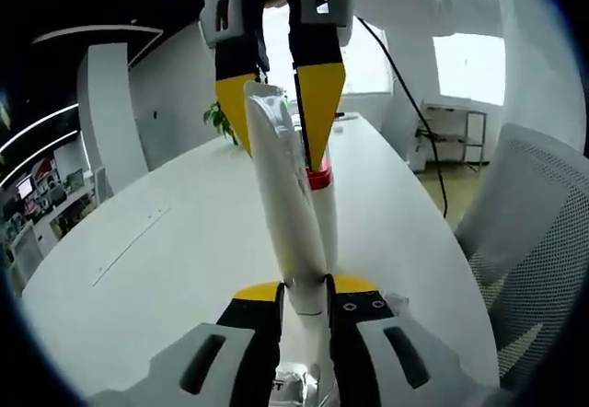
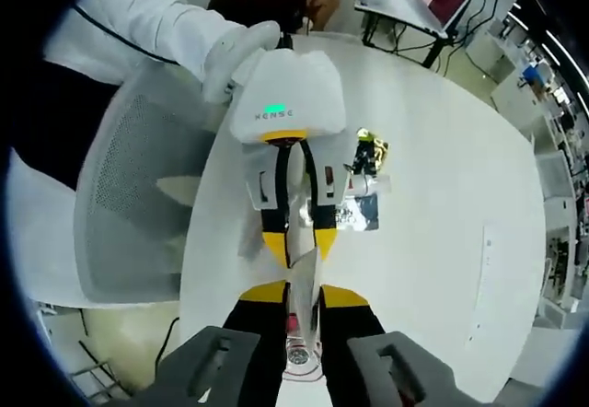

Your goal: Arrange the skincare products in the storage area until every visible bottle or jar stands upright without overlapping.

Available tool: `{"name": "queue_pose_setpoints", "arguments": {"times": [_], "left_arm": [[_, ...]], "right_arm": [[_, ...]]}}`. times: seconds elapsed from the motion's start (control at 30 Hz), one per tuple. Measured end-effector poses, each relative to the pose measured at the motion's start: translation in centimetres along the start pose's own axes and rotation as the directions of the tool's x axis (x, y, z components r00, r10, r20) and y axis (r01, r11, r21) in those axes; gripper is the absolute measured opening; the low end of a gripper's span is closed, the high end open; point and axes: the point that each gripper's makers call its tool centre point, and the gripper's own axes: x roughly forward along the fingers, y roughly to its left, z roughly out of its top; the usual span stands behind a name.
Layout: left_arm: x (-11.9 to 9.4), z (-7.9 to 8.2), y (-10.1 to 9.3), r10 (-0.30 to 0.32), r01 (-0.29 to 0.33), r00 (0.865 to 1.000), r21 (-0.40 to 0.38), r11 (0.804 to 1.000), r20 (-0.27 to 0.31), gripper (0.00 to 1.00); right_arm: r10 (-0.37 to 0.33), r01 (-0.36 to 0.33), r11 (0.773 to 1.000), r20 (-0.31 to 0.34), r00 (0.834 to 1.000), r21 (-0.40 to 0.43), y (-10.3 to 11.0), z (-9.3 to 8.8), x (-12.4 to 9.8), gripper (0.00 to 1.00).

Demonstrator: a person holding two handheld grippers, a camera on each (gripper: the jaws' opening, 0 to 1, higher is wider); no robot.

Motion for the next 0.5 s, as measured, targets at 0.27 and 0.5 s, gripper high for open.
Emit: {"name": "queue_pose_setpoints", "arguments": {"times": [0.27, 0.5], "left_arm": [[-0.26, 0.34, 0.03, 0.006, -0.006, 1.000, 0.004, 1.000, 0.008, 0.20], [-0.89, 0.92, 0.35, 0.033, -0.033, 0.999, 0.009, 0.999, 0.013, 0.23]], "right_arm": [[-0.021, 0.021, 1.000, 0.001, 1.000, -0.013, -0.39, 0.10, -0.23, 0.08], [-0.037, 0.037, 0.999, 0.013, 0.999, 0.001, -0.65, 0.00, -0.03, 0.17]]}}
